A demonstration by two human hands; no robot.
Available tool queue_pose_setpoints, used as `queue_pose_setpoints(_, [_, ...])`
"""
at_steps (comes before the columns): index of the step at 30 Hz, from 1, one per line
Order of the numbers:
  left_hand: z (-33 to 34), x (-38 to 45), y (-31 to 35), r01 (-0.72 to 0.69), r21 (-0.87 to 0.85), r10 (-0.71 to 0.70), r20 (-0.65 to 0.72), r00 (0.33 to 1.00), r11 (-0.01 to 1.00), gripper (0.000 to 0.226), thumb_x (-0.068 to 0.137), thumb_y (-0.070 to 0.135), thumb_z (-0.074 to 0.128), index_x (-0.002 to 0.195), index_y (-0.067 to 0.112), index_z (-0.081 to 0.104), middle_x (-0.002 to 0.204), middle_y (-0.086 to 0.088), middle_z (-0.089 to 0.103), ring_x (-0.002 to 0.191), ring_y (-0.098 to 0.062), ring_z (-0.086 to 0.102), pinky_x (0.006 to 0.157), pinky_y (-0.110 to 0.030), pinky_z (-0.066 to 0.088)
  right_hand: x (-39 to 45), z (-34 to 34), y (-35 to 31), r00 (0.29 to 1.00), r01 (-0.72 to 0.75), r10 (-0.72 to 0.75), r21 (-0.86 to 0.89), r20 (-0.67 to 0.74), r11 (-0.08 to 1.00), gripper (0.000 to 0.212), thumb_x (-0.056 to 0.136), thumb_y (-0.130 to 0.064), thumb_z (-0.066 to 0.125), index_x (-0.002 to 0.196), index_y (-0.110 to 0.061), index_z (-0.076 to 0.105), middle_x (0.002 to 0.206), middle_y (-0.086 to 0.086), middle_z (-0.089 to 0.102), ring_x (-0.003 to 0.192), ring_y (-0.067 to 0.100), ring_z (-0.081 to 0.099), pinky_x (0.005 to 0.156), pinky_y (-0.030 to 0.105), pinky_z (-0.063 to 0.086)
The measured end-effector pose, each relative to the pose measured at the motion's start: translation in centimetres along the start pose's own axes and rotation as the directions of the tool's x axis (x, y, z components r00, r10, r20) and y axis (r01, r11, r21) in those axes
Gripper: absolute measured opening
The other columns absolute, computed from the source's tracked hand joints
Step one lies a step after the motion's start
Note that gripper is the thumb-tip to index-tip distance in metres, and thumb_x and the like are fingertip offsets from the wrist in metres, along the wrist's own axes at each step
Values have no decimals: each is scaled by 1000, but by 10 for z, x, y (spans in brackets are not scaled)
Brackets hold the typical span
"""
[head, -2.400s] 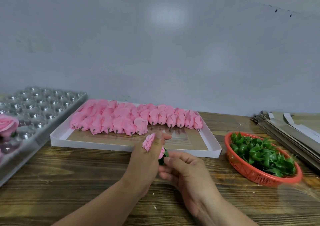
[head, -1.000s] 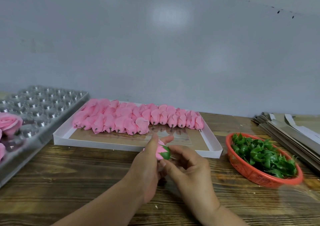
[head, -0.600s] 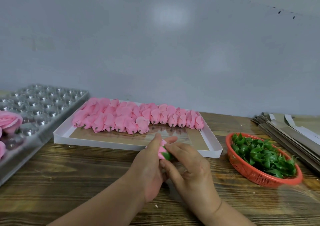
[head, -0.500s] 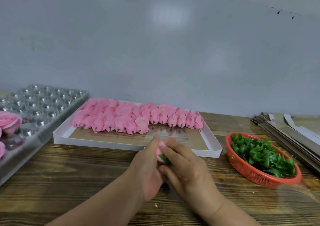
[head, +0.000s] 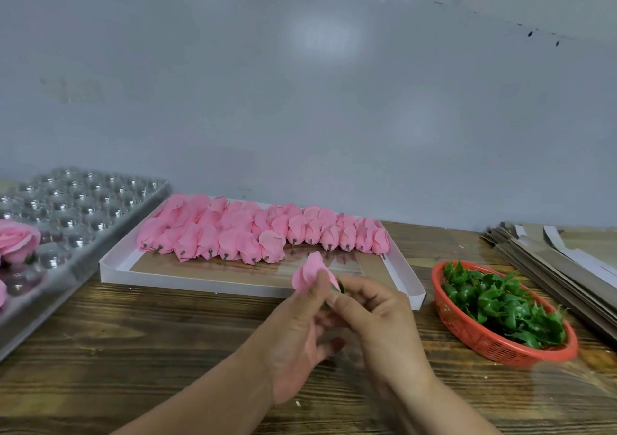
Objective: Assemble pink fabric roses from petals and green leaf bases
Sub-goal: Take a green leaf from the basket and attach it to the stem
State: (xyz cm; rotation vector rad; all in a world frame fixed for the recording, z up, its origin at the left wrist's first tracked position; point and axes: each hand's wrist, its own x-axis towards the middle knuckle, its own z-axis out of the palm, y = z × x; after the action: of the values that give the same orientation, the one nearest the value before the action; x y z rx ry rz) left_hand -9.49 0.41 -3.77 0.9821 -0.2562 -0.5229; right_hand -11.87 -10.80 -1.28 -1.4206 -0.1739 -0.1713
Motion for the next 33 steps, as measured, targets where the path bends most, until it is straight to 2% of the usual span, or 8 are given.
queue_pose_setpoints(4, [-2, 1, 0, -16, -86, 12, -54, 998, 996, 81, 49, 46, 92, 118, 16, 62, 76, 2, 62, 51, -3, 44, 69, -25, 43, -1, 8, 4, 981, -187, 174, 193, 83, 963, 25, 63, -21, 70, 80, -4, 75, 69, 17, 68, 50, 13, 60, 51, 20, 51])
queue_pose_setpoints(7, [-5, 0, 10, -19, -89, 16, -31, 999, 996, 56, 58, 33, 87, 104, 5, 71, 77, -3, 57, 42, -1, 36, 45, -17, 40, -2, 7, 4, 961, -271, 232, 322, 153, 907, 18, 66, -11, 64, 75, 1, 74, 61, 21, 62, 47, 18, 60, 47, 22, 53])
queue_pose_setpoints(12, [0, -3, 15, -10, -98, 10, 3, 1000, 995, 30, 69, 35, 78, 84, 9, 78, 76, -1, 57, 39, -1, 35, 38, -14, 35, -2, 6, 3, 954, -289, 235, 371, 185, 883, 37, 69, -10, 66, 100, 11, 66, 72, 25, 62, 50, 19, 62, 48, 23, 54])
queue_pose_setpoints(15, [4, 1, 17, -16, -140, 0, -110, 994, 990, 38, 61, 42, 73, 79, 9, 75, 78, -4, 67, 50, -10, 55, 50, -22, 47, -4, 8, 8, 991, -121, 107, 185, 84, 975, 18, 75, -3, 68, 91, -4, 73, 72, 18, 68, 57, 17, 63, 53, 22, 53])
queue_pose_setpoints(18, [8, 4, 15, -37, -262, -22, -218, 976, 964, 44, 62, 39, 72, 89, 5, 65, 98, -15, 71, 89, -29, 65, 90, -45, 52, -6, 5, 17, 985, 158, -171, -233, -36, 960, 31, 70, 10, 72, 84, -18, 71, 77, 4, 70, 68, 9, 64, 64, 20, 53])
queue_pose_setpoints(23, [19, -2, 11, -50, -323, -33, -247, 968, 945, 32, 58, 36, 74, 78, 11, 76, 96, -15, 73, 80, -23, 72, 63, -32, 59, -6, 4, 24, 799, 471, -583, -754, 146, 457, 26, 66, -13, 72, 91, -15, 67, 84, -3, 67, 73, 6, 60, 65, 20, 50])
queue_pose_setpoints(28, [14, -4, 14, -13, -276, -27, -138, 990, 961, 26, 62, 30, 73, 80, 13, 79, 91, -15, 72, 78, -23, 71, 64, -33, 59, -7, 9, 13, 960, 239, -277, -406, -36, 882, 19, 62, -24, 70, 81, -25, 71, 64, 0, 61, 57, 8, 54, 55, 24, 47])
queue_pose_setpoints(33, [1, -5, 17, -13, -119, 11, -17, 1000, 993, 25, 73, 28, 74, 88, 9, 76, 96, -15, 65, 82, -22, 63, 72, -34, 53, -5, 10, 9, 998, -29, 29, 4, 60, 1000, 18, 64, 0, 73, 81, -2, 70, 61, 8, 62, 57, 15, 55, 56, 22, 48])
